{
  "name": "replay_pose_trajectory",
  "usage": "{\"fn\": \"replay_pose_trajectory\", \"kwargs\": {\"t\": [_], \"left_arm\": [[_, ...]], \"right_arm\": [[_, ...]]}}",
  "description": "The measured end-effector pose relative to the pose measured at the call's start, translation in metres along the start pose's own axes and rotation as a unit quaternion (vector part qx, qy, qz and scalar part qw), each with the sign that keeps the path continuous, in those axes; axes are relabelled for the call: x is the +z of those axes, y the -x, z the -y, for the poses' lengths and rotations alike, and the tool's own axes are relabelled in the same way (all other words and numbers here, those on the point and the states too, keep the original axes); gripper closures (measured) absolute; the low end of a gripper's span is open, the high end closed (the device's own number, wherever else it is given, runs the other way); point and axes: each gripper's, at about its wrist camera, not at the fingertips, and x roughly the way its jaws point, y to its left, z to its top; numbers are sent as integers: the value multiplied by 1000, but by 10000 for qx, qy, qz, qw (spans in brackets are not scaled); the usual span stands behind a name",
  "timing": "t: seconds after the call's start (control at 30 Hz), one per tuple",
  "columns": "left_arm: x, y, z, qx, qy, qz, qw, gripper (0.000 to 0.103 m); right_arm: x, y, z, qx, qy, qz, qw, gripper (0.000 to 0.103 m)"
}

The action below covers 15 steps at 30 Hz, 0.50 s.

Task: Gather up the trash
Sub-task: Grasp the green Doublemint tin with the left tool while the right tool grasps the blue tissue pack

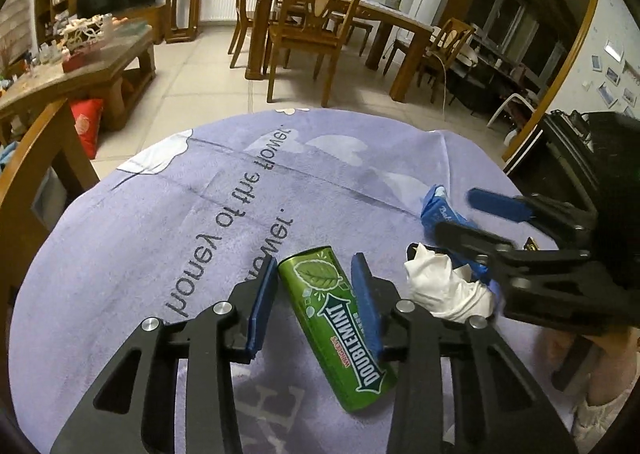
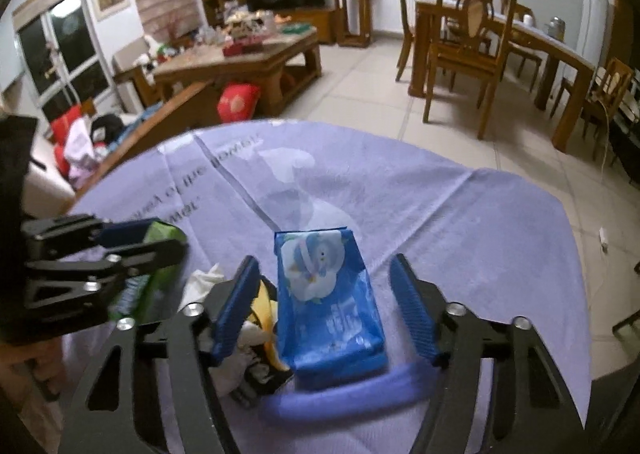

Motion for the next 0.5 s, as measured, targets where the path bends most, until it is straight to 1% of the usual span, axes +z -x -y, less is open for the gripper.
{"fn": "replay_pose_trajectory", "kwargs": {"t": [0.07, 0.1, 0.17, 0.27, 0.37, 0.5], "left_arm": [[0, 0, -1, -42, 17, -6, 10000, 68], [0, 0, -2, -78, 31, -20, 10000, 68], [0, 0, -2, -109, 39, -26, 9999, 69], [1, 3, -1, -110, 29, 32, 9999, 70], [2, 8, -4, -112, 3, 151, 9998, 70], [3, 21, -6, -199, 15, 453, 9988, 70]], "right_arm": [[-4, -10, -3, -84, 145, -107, 9998, 55], [-4, -11, -4, -114, 226, -30, 9997, 57], [-4, -13, -5, -66, 225, -4, 9997, 60], [-4, -7, 2, 50, 52, 82, 9999, 62], [-7, 13, 8, 183, -157, 376, 9990, 63], [-18, 67, 18, 515, -553, 1024, 9919, 63]]}}
